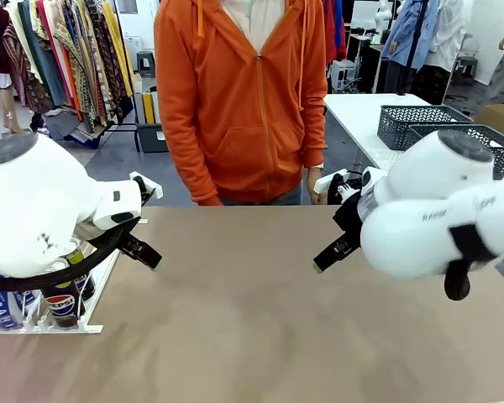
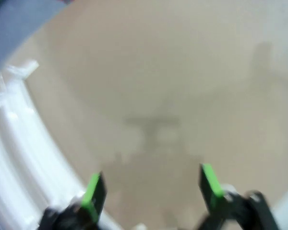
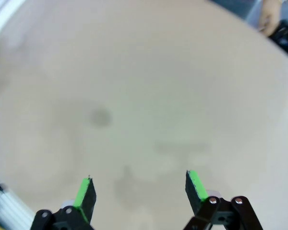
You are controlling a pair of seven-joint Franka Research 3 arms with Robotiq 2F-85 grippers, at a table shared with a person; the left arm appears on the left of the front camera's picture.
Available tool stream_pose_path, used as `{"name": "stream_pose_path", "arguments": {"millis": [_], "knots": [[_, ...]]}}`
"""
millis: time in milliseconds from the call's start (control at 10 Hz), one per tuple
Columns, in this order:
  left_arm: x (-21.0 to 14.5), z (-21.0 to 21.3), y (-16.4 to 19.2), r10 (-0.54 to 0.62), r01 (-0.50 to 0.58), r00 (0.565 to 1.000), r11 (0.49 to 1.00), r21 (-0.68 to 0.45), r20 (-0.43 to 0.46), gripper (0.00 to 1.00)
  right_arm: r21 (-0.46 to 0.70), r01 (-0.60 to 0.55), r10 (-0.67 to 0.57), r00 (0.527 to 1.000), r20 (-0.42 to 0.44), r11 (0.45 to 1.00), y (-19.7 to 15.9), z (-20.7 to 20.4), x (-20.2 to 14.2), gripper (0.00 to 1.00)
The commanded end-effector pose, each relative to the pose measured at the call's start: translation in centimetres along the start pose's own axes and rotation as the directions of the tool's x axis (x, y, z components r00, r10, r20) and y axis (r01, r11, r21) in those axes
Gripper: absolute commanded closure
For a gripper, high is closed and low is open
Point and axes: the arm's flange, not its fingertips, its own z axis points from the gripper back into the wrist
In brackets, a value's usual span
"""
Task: Retrieve and store the cans from the dispenser.
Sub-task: Pick up one can from the Automatic Can Dispenser and place it in the middle of the table.
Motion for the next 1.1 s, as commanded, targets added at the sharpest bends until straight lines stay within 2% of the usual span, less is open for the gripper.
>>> {"name": "stream_pose_path", "arguments": {"millis": [0, 100, 200, 300, 400, 500, 600, 700, 800, 900, 1000], "knots": [[0.4, 8.6, 0.8, 0.105, -0.118, 0.992, 0.974, -0.195, -0.076, 0.0, 0.142, 0.205, -0.202, 0.979, -0.034, 0.968, -2.1, 7.8, -0.2, 0.0], [-0.2, 12.6, 1.9, 0.089, -0.096, 0.995, 0.93, -0.356, -0.035, 0.0, 0.294, 0.2, -0.207, 0.978, -0.006, 0.935, -2.9, 11.5, -1.6, 0.0], [-1.1, 15.6, 3.0, 0.126, -0.104, 0.992, 0.904, -0.416, 0.026, 0.0, 0.391, 0.19, -0.224, 0.974, 0.043, 0.901, -3.5, 14.5, -3.4, 0.0], [-3.6, 19.8, 5.8, 0.181, -0.086, 0.974, 0.848, -0.523, 0.134, 0.0, 0.494, 0.169, -0.289, 0.941, 0.176, 0.853, -5.4, 18.5, -7.0, 0.0], [-6.7, 22.8, 9.1, 0.248, -0.089, 0.948, 0.808, -0.583, 0.199, 0.0, 0.537, 0.163, -0.361, 0.887, 0.288, 0.828, -7.2, 21.1, -11.2, 0.0], [-10.1, 24.6, 12.5, 0.352, -0.124, 0.899, 0.775, -0.619, 0.261, 0.0, 0.588, 0.182, -0.461, 0.808, 0.367, 0.788, -9.5, 22.5, -15.4, 0.0], [-13.8, 25.1, 16.5, 0.471, -0.165, 0.831, 0.716, -0.678, 0.295, 0.0, 0.64, 0.226, -0.575, 0.709, 0.409, 0.734, -12.0, 22.7, -19.6, 0.0], [-17.0, 25.0, 19.2, 0.556, -0.202, 0.772, 0.673, -0.711, 0.308, 0.0, 0.677, 0.267, -0.654, 0.634, 0.412, 0.686, -13.5, 22.1, -22.7, 0.0], [-19.9, 24.5, 21.4, 0.649, -0.244, 0.694, 0.62, -0.746, 0.312, 0.0, 0.706, 0.297, -0.708, 0.582, 0.401, 0.643, -14.8, 21.4, -25.0, 0.0], [-22.0, 23.8, 23.2, 0.707, -0.268, 0.64, 0.573, -0.774, 0.302, 0.0, 0.724, 0.332, -0.753, 0.533, 0.385, 0.605, -15.7, 20.5, -26.4, 0.0], [-23.1, 22.9, 24.6, 0.75, -0.297, 0.598, 0.536, -0.79, 0.284, 0.0, 0.732, 0.358, -0.777, 0.511, 0.366, 0.58, -16.4, 19.5, -26.8, 0.0]]}}
